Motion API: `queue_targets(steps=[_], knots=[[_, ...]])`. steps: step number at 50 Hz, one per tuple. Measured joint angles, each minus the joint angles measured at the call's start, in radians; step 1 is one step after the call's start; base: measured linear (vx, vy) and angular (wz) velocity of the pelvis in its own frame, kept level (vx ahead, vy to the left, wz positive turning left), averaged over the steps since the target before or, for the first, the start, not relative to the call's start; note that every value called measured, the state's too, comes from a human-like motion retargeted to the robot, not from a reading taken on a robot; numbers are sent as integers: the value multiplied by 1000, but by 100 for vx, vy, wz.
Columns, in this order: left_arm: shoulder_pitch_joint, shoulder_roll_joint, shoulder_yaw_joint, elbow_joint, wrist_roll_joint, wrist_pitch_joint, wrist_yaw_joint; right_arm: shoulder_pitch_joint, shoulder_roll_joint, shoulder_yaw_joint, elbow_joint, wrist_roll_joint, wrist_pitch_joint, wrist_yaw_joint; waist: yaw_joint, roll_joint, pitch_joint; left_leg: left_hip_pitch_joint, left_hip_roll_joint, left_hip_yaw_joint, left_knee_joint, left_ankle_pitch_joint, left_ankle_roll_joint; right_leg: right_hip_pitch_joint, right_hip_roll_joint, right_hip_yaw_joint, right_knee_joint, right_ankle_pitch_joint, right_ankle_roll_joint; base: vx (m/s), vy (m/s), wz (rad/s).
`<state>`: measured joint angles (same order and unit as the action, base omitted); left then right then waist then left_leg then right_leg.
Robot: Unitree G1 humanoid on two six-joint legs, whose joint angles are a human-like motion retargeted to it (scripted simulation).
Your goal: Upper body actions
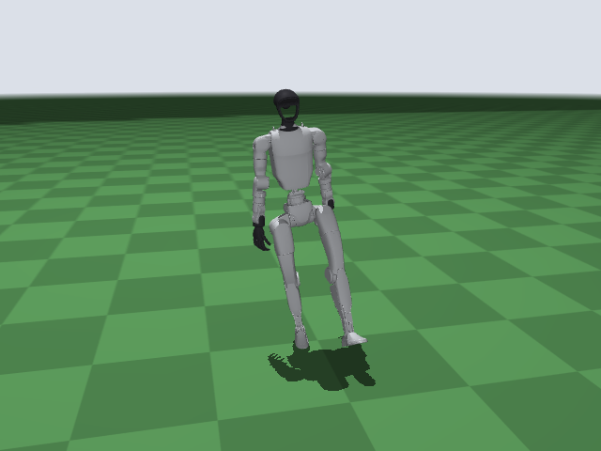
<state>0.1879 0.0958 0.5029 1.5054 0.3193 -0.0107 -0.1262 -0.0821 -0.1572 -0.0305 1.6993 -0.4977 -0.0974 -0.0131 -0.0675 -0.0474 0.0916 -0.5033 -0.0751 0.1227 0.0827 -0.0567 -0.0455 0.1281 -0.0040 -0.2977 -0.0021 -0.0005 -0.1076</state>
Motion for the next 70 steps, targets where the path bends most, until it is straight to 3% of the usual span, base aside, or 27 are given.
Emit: queue_targets(steps=[5, 12, 30, 32, 35, 40, 55, 70], knots=[[-11, -5, -3, -4, -4, 1, -1, 2, 12, 10, -7, -9, 4, 11, 48, -13, 44, -94, 9, 19, -5, 2, 1, 28, -10, 12, 3, -1, -9, -1, -1, -30], [-5, -11, 4, -15, -7, -1, -4, 1, 23, 25, -21, -34, 5, 21, 56, -19, 50, -95, 34, 19, 0, 3, 2, 47, -16, 5, 11, -7, -6, 1, 0, -10], [-34, -6, 0, -52, -20, -5, 10, 27, -16, -53, 1, -11, 4, 3, -82, -8, -127, 208, 69, -29, 312, 83, 33, -60, -79, -89, 1, -18, 58, 5, 6, 46], [-22, -11, -3, -57, -19, -8, 12, 38, -13, -50, 0, -7, 2, -1, -89, -4, -141, 295, 63, -37, 248, 96, 13, -65, -79, -90, 4, -20, 64, 11, 9, 21], [-23, -8, 0, -51, -19, -8, 7, 28, -12, -47, 0, -7, 5, 8, -93, 33, -135, 403, 93, 2, 113, 3, -58, -61, -40, -87, 7, -25, 68, 14, 13, -7], [-14, -7, 6, -14, -3, 5, 2, 23, 5, -34, -2, -5, 11, 10, -139, 64, -191, 437, 72, 2, -67, 31, -30, -90, -37, -102, 5, -26, 91, 14, 14, 13], [-26, 17, -15, -36, 5, 10, 6, 0, 59, 57, -63, -9, -19, 37, -64, 11, -144, 476, 9, 65, -77, 10, 44, -83, -103, -87, 14, 14, 139, 10, 14, -19], [-20, 18, -2, -11, 7, 3, 13, -8, 24, 22, -54, -12, -38, 30, -15, -7, -129, 526, -46, 101, -72, -40, 119, -107, -172, -34, 139, 0, 210, 13, 19, -22]])
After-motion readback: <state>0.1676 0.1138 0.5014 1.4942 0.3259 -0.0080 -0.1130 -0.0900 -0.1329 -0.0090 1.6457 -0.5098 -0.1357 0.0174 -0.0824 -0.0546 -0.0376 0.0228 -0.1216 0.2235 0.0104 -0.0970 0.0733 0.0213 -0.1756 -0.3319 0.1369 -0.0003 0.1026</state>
